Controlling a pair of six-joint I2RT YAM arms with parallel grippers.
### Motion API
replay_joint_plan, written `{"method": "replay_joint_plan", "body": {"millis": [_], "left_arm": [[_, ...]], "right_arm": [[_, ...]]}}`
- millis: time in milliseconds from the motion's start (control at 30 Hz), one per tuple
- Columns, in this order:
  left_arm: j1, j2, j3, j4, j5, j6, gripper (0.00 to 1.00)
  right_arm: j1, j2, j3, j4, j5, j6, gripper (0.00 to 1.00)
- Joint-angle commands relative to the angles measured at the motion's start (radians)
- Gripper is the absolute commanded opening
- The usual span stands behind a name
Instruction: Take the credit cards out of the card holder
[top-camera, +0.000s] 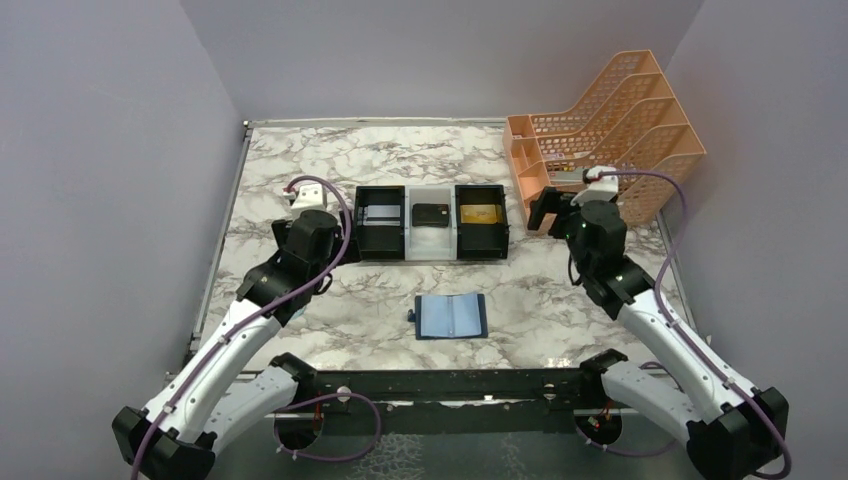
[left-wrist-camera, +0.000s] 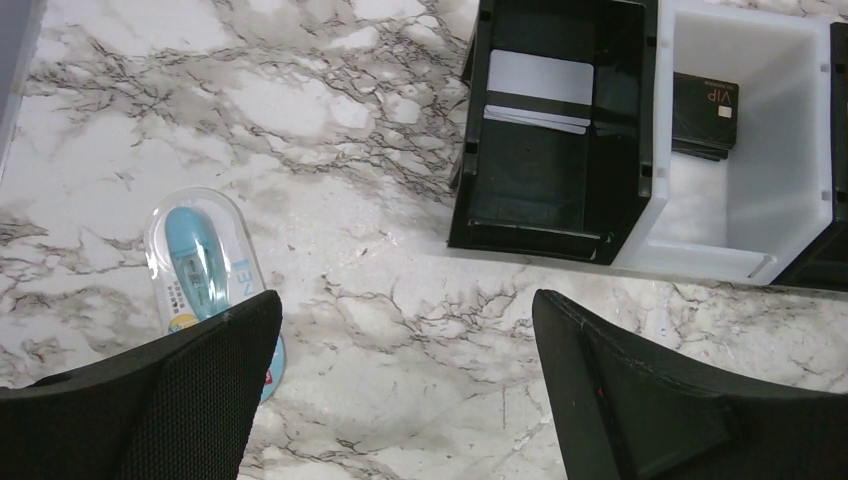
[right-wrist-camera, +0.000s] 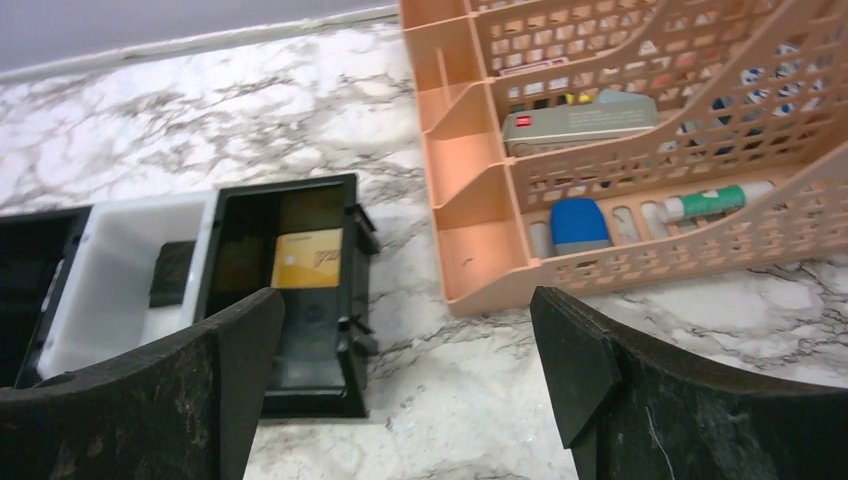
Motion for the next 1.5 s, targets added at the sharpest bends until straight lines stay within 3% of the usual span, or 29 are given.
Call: {"method": "replay_joint_plan", "body": {"millis": [0, 200, 400, 800, 1467], "left_arm": [[0.005, -0.081, -0.033, 0.008, -0.108, -0.016, 0.99], [0.005, -0.174, -0.060, 0.031, -0.168, -0.034, 0.99], [0.005, -0.176, 0.009, 0.037, -0.229, -0.009, 0.99], [0.005, -0.100, 0.283, 0.037, -0.210, 0.138, 0.99], [0.005, -0.079, 0.266, 0.034, -0.179, 0.121, 0.99]], "right_arm": [[-0.174, 0.047, 0.052, 0.009, -0.246, 0.050, 0.96], [-0.197, 0.050, 0.120, 0.025, -0.418, -0.017, 0.96], [-0.197, 0.029, 0.221, 0.002, -0.557, -0.075, 0.96], [-0.197, 0.019, 0.397, -0.159, -0.507, -0.102, 0.99], [-0.197, -0.003, 0.407, -0.124, -0.553, -0.075, 1.00]]}}
